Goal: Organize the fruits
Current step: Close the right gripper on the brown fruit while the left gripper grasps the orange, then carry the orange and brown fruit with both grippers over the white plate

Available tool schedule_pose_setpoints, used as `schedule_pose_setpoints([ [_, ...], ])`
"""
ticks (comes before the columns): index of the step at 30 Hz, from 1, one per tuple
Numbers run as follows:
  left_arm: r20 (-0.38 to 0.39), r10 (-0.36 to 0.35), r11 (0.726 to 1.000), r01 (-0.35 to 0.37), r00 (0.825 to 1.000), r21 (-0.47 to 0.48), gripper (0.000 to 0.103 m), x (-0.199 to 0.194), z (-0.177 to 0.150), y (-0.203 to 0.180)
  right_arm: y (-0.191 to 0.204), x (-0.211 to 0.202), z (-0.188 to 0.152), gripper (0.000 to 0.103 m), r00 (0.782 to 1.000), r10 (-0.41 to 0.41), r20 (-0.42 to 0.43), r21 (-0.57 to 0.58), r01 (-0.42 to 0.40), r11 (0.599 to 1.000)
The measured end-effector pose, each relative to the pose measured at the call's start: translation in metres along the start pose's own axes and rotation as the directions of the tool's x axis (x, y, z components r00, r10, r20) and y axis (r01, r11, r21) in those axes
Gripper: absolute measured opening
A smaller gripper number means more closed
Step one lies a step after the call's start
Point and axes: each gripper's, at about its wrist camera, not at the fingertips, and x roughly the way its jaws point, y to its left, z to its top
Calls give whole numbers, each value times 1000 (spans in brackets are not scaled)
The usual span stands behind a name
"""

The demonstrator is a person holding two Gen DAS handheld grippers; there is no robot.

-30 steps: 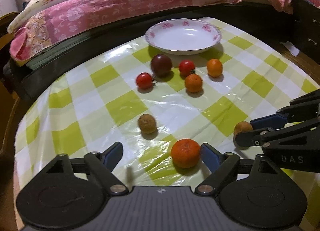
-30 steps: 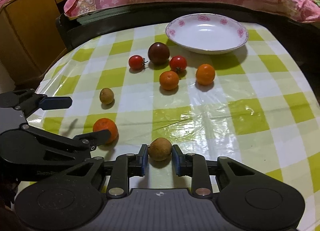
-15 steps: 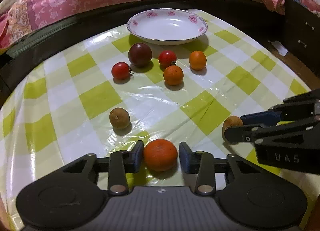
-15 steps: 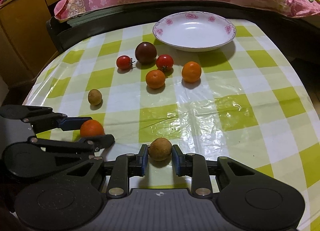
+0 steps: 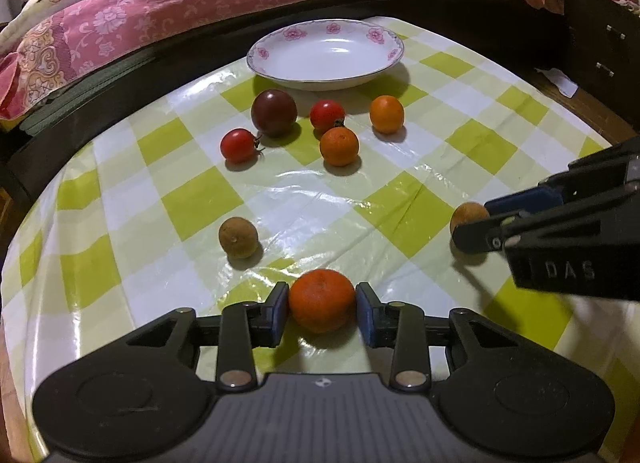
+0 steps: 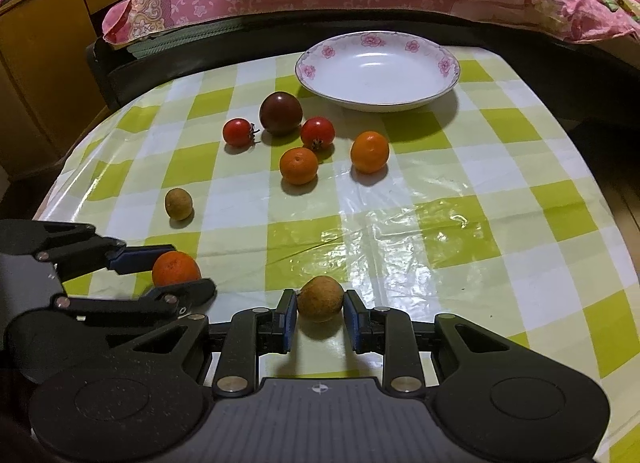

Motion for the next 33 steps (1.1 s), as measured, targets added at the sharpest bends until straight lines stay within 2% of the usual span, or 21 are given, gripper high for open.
schedule_pose_setpoints([
  [11, 1, 7, 1000, -7, 1000, -15, 42, -3, 2, 0, 1, -7, 1, 22, 999, -25, 30, -13, 26, 1000],
  [20, 70, 2, 999, 1, 998, -49, 42, -14, 27, 6, 8, -11, 7, 22, 997, -50, 62, -45, 53, 998],
  [33, 115, -6, 999, 11, 993, -45, 42, -15, 50, 5, 13, -17, 20, 22, 990, -80, 119, -65, 88, 994],
])
